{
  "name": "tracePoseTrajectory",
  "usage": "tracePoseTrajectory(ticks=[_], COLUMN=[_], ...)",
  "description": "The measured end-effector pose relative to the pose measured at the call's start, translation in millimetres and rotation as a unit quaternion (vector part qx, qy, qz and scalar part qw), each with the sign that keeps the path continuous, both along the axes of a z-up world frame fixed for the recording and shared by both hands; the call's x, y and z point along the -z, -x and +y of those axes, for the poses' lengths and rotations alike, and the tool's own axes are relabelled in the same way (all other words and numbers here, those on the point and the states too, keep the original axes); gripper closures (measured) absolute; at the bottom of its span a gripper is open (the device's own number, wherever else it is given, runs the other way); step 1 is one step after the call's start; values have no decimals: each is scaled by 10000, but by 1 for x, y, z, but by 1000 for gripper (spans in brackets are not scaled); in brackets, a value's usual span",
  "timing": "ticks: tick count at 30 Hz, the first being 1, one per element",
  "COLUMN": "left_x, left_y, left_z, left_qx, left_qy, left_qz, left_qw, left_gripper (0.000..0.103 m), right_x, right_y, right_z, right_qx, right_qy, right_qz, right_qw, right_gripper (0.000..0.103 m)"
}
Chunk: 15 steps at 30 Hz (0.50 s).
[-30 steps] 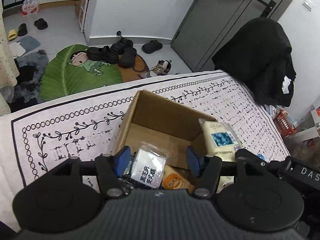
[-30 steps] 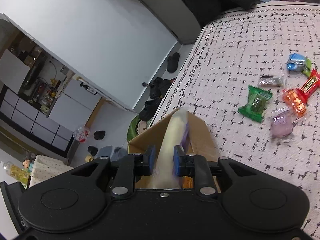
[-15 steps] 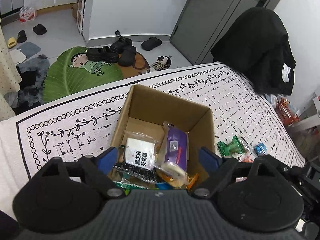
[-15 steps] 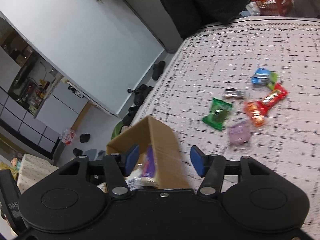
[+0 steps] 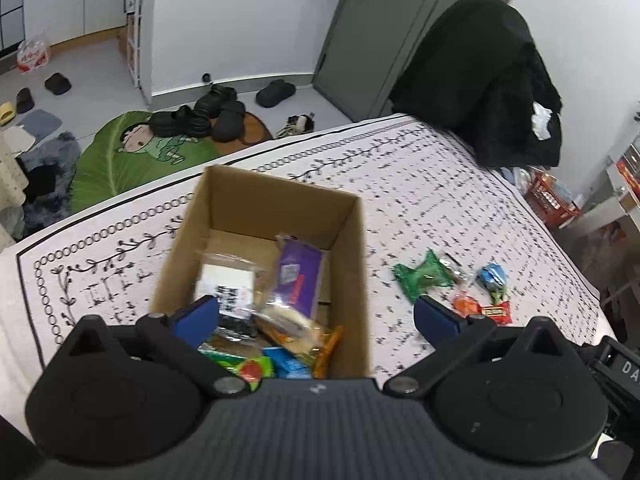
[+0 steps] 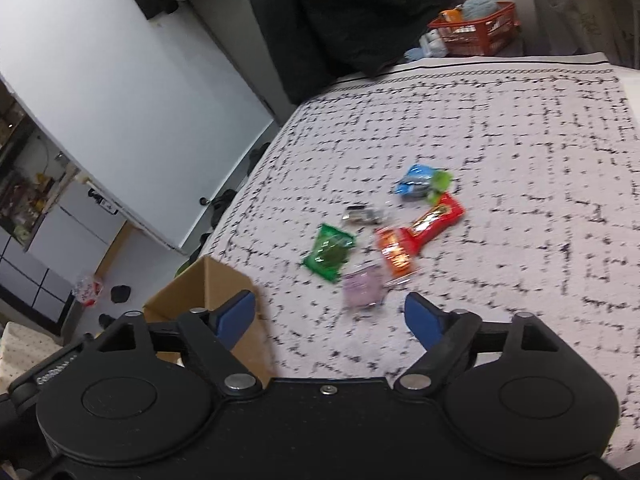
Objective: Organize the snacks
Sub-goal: 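Grasp the purple round pack with the left gripper while the right grasps the red candy bar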
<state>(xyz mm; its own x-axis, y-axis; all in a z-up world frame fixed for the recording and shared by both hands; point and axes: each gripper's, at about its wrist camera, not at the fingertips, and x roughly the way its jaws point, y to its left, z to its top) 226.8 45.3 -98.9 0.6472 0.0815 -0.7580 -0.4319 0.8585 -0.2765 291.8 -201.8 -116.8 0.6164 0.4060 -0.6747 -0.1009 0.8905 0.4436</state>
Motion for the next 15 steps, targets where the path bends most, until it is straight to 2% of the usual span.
tracePoseTrajectory(ticks=[3, 5, 13, 15], left_x=[-2, -4, -8, -9], left_y=[-4, -7, -21, -24], left_z=[-11, -19, -51, -57], left_qx=[130, 237, 345, 351], left_qy=[68, 180, 80, 75], left_qz=[-36, -25, 59, 20], left_qw=[9999, 9996, 9994, 9994], left_gripper=[0, 0, 0, 0], right_x=[1, 2, 0, 1], right_y=[-3, -6, -19, -24], right_z=[-13, -22, -48, -53], right_qx=[99, 170, 415, 497], right_qy=[-5, -102, -325, -434], right_qz=[3, 19, 41, 74], right_qw=[10000, 9998, 9986, 9978], right_gripper=[7, 7, 8, 14])
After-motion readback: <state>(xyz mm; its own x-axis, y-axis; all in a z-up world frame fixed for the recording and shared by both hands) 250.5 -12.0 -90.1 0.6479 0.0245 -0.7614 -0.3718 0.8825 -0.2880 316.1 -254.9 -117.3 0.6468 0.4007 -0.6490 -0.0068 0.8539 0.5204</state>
